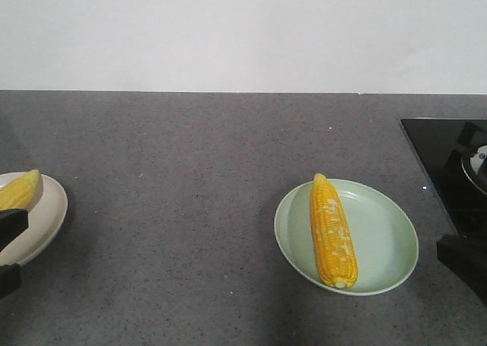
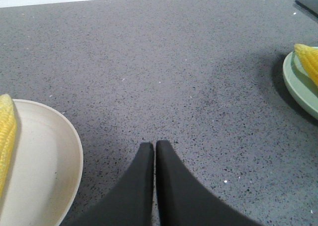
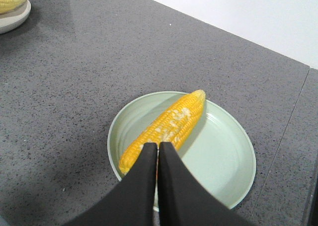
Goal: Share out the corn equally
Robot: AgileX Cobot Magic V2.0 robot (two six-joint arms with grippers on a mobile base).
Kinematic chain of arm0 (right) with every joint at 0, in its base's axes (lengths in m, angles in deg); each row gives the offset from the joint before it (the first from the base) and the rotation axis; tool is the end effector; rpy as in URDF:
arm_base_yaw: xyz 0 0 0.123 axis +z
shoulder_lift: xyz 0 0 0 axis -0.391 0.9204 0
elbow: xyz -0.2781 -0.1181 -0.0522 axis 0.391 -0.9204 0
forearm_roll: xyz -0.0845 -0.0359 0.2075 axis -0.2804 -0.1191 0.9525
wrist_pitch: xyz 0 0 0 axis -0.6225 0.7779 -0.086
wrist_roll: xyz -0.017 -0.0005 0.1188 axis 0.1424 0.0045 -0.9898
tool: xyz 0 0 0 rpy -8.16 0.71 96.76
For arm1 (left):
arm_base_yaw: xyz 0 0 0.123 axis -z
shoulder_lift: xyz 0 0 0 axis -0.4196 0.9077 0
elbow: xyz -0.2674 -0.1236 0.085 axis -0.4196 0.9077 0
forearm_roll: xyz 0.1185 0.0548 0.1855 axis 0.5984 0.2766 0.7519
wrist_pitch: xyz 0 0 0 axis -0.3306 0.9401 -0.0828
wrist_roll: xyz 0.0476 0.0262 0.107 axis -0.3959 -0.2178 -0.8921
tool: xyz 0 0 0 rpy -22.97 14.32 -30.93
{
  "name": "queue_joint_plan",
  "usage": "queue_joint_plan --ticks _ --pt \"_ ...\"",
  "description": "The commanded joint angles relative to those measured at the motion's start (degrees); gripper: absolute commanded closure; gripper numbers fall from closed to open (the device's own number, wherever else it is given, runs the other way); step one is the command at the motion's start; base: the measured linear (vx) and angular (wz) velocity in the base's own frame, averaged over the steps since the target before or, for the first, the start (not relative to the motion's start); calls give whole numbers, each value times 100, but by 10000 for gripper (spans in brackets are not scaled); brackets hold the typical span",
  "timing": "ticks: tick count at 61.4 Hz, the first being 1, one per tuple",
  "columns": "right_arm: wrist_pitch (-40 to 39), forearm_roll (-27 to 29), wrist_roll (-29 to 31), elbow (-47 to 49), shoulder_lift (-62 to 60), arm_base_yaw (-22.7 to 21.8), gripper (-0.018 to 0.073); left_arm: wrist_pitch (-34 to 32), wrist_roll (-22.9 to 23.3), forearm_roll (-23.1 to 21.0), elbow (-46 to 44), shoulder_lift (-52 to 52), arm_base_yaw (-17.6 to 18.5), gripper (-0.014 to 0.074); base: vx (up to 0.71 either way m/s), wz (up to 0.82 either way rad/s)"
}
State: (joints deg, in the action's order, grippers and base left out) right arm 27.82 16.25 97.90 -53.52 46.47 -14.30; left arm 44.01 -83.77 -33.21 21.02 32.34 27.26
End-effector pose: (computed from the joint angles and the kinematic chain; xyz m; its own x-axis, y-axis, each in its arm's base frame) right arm 0.0691 0.0513 0.3110 -0.3184 -0.2691 -0.9089 -0.5282 0.8466 -0.0656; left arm 0.1221 -0.0435 0.3051 -0.4618 0.0355 -0.8863 0.3299 0.9344 -0.1345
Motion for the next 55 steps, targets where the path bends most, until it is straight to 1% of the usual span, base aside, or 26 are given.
queue_joint_plan --ticks 1,20,24,27,32,37,39,43,46,51,55 --pt "-323 135 36 150 25 -16 564 -242 0 -206 -129 -37 12 603 0 0" --pt "-323 135 36 150 25 -16 564 -272 0 -206 -129 -37 12 603 0 0" --pt "-323 135 36 150 25 -16 564 -333 15 -75 -129 -37 12 603 0 0" --pt "-323 135 36 150 25 -16 564 -342 100 159 -127 -42 12 603 0 0" --pt "-323 135 36 150 25 -16 564 -295 525 707 -112 -128 12 603 0 0" --pt "-323 135 36 150 25 -16 564 -447 1190 1312 46 -291 12 603 0 0" --pt "-323 135 36 150 25 -16 564 -563 1505 1505 157 -369 12 603 0 0" --pt "-323 142 36 150 28 -16 564 -1054 1997 1877 567 -611 12 603 0 0" --pt "-323 142 36 150 28 -16 564 -1420 2243 2048 875 -784 12 603 0 0" --pt "-323 142 36 150 28 -16 564 -2131 2561 2167 1521 -1191 12 603 0 0" --pt "-323 142 36 150 28 -16 564 -2527 2635 2174 1943 -1491 12 603 0 0"
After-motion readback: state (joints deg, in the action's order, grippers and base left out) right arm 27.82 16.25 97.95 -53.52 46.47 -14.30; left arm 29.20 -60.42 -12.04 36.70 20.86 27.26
